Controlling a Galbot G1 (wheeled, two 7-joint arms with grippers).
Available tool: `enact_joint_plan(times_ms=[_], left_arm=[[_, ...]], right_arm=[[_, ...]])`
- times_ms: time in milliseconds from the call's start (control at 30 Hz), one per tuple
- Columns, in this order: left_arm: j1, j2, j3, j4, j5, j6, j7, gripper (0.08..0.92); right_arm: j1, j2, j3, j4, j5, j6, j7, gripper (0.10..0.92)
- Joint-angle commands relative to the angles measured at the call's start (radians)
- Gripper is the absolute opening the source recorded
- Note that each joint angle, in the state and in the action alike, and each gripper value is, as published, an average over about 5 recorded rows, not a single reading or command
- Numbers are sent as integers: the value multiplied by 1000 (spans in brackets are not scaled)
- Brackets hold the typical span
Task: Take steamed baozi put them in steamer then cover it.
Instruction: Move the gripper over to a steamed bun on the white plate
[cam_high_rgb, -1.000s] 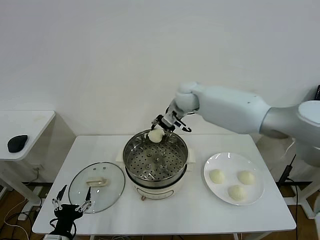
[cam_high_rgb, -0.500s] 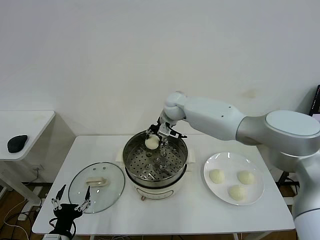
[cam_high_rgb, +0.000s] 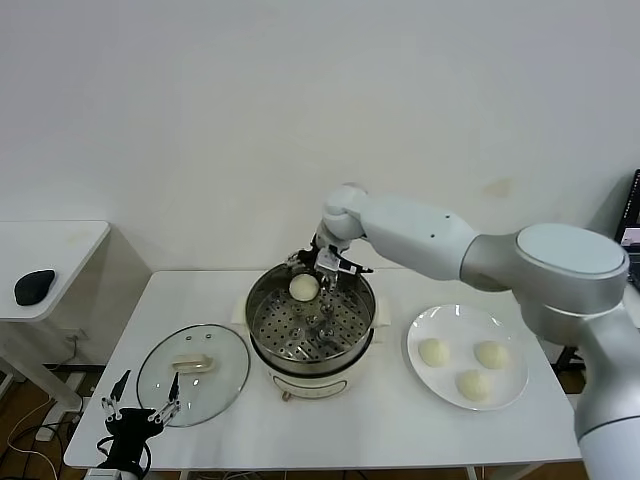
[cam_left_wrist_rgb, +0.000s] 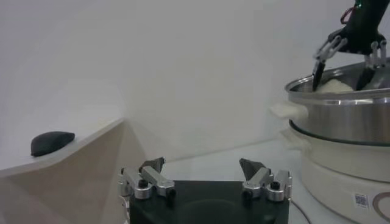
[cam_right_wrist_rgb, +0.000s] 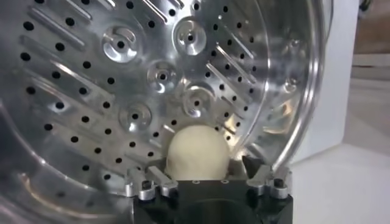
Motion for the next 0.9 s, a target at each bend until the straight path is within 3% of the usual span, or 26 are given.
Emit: enact_joint_plan(times_ms=[33, 333, 633, 900], left_arm=[[-1, 2, 5, -5, 0, 3, 2, 823], [-1, 15, 21, -28, 3, 13, 7, 823], [13, 30, 18, -31, 5, 13, 7, 823], [21, 29, 21, -27, 11, 13, 7, 823]], right_arm=[[233, -234, -45, 370, 440, -483, -194, 822], [327, -554, -101, 644, 491, -801, -189, 823], [199, -861, -101, 762, 422, -854, -156, 823], [-33, -944, -15, 750, 342, -869, -127, 823]])
